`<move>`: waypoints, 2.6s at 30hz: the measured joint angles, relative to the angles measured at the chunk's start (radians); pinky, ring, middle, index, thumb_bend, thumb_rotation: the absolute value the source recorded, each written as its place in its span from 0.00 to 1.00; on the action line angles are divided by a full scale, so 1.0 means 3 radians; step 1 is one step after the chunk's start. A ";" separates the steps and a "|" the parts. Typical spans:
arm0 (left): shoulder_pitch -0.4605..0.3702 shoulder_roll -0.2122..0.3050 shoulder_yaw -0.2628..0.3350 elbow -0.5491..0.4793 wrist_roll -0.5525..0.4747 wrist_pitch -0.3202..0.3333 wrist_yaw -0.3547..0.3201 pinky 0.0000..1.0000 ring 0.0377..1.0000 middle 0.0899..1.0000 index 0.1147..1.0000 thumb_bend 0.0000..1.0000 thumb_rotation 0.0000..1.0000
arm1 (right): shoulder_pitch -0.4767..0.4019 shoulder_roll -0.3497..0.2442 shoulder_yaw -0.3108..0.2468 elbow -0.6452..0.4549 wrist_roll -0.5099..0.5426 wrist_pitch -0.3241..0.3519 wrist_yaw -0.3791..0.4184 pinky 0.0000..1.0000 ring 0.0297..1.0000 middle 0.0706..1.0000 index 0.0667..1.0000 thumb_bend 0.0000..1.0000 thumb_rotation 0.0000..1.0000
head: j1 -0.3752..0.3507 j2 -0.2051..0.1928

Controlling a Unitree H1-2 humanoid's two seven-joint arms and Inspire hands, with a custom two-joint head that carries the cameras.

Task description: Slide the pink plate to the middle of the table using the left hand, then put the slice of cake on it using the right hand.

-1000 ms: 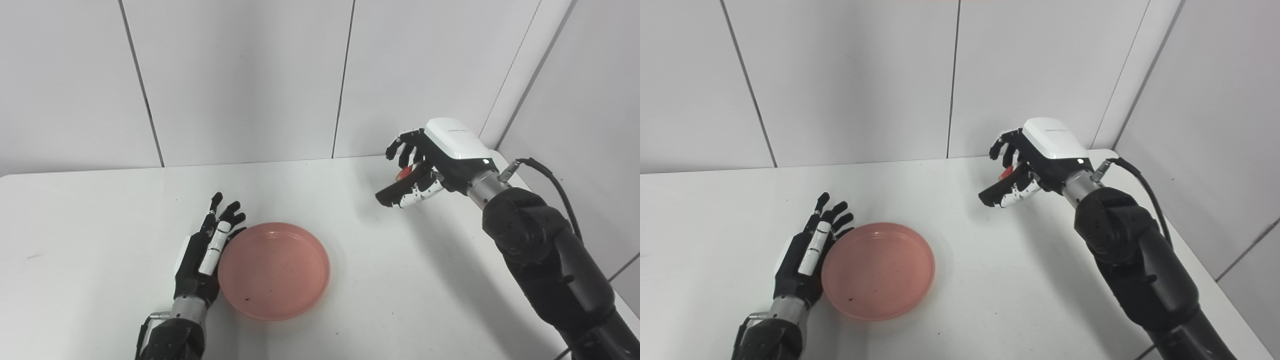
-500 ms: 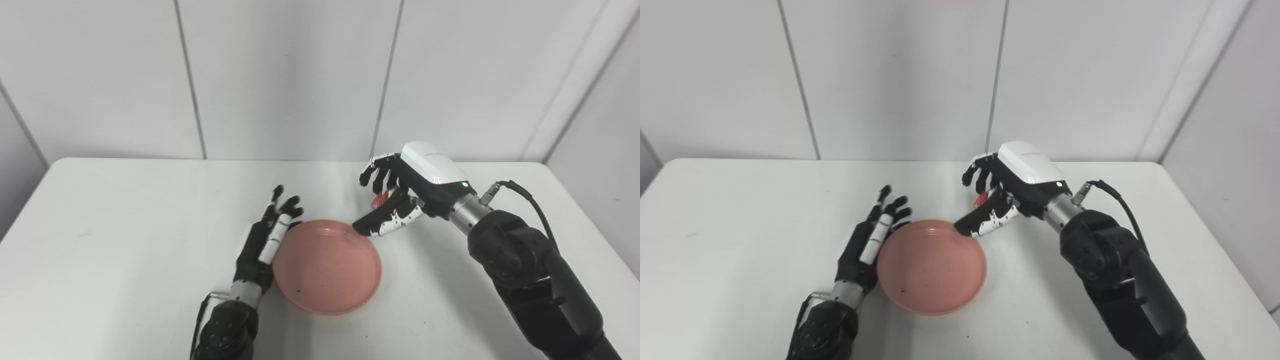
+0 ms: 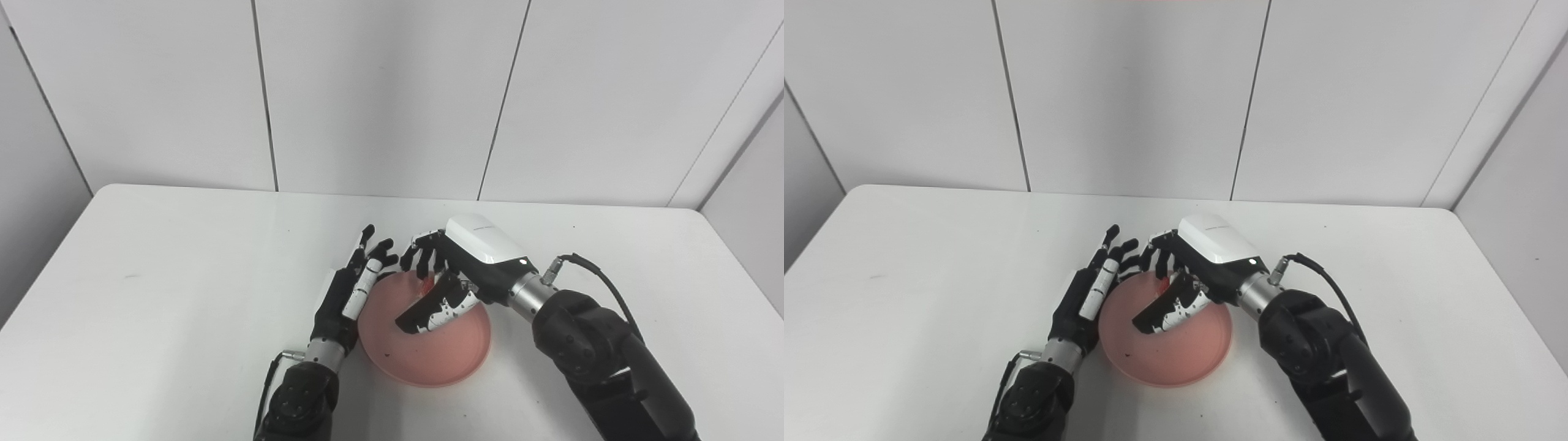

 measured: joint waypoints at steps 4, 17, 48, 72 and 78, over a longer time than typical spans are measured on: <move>0.0000 -0.0004 0.0011 -0.0004 -0.0032 0.0001 -0.0014 0.78 0.86 0.90 1.00 0.68 0.83 | 0.0076 0.0043 0.0047 0.0188 -0.0005 -0.0094 -0.0071 0.33 0.36 0.45 0.53 0.51 0.00 | -0.0015 0.0010; 0.0007 -0.0001 0.0009 -0.0018 -0.0032 0.0005 -0.0018 0.76 0.85 0.90 1.00 0.66 0.85 | 0.0079 0.0053 0.0078 0.0495 -0.0139 -0.0327 -0.0299 0.31 0.39 0.43 0.51 0.51 0.00 | -0.0061 0.0026; 0.0140 0.0052 0.0042 -0.0247 -0.0031 0.0097 -0.0045 0.75 0.85 0.89 1.00 0.66 0.82 | 0.0248 0.0009 -0.0010 0.0474 -0.0050 -0.0642 -0.0544 0.57 0.66 0.70 0.70 0.94 0.55 | -0.0112 0.0051; 0.0389 0.0066 0.0237 -0.0619 0.0277 0.0083 0.0336 0.99 0.99 0.99 0.99 0.60 0.84 | 0.0667 0.1079 -0.1333 0.1314 0.2386 -0.0920 -0.1098 0.80 0.82 0.85 0.88 0.87 0.95 | -0.0133 0.0082; 0.0391 0.0071 0.0228 -0.0622 0.0323 0.0095 0.0362 1.00 1.00 1.00 1.00 0.61 0.88 | 0.0585 0.1161 -0.1564 0.1444 0.2780 -0.0852 -0.1121 0.82 0.85 0.86 0.88 0.83 0.99 | -0.0174 0.0082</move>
